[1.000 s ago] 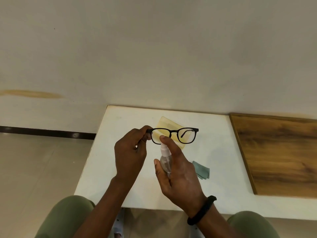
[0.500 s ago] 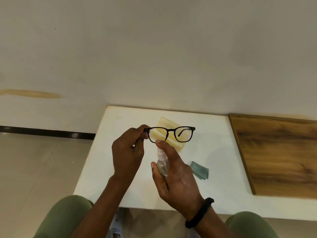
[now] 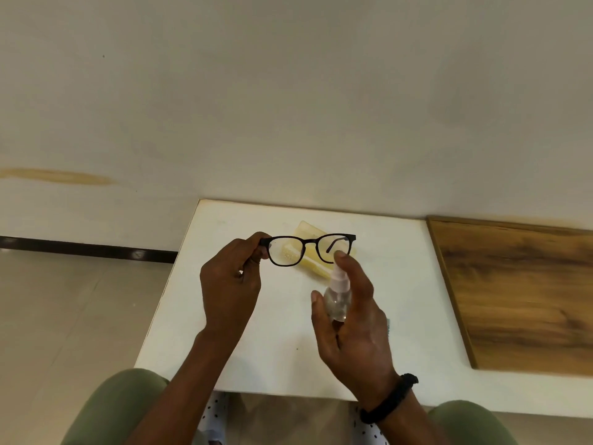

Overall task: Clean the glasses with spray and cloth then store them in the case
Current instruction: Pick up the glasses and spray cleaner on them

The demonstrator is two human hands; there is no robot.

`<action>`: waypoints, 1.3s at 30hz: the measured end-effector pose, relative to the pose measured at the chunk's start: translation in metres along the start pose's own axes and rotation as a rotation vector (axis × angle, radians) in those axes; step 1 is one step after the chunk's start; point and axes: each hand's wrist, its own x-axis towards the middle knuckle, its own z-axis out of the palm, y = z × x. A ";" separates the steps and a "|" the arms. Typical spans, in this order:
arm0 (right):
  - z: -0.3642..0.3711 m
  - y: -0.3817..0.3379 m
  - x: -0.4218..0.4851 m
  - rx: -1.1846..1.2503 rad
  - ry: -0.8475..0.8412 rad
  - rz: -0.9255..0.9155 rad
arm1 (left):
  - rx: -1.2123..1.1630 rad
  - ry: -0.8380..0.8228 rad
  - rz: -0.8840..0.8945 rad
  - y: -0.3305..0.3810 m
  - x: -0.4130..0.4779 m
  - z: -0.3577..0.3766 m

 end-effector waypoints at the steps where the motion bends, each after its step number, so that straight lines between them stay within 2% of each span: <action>1: -0.002 0.003 0.001 0.003 0.010 0.016 | -0.001 0.004 -0.017 -0.001 0.001 0.000; 12: -0.004 0.012 0.001 -0.037 -0.057 0.040 | -0.053 0.020 -0.065 -0.004 0.000 -0.002; 20: -0.003 0.017 0.002 -0.054 -0.024 0.026 | -0.011 0.014 -0.031 -0.002 0.002 -0.005; 24: -0.011 0.025 0.005 -0.047 0.037 0.111 | 0.050 -0.036 0.054 0.000 0.002 -0.005; 30: -0.019 0.031 0.014 -0.180 0.196 0.078 | 0.214 -0.093 0.253 -0.003 -0.005 -0.001; 34: -0.021 0.033 0.017 -0.235 0.124 0.032 | 0.344 -0.130 0.363 0.004 -0.010 0.003; 39: -0.019 0.040 0.015 -0.326 0.018 0.047 | 0.366 -0.125 0.425 0.007 -0.011 0.004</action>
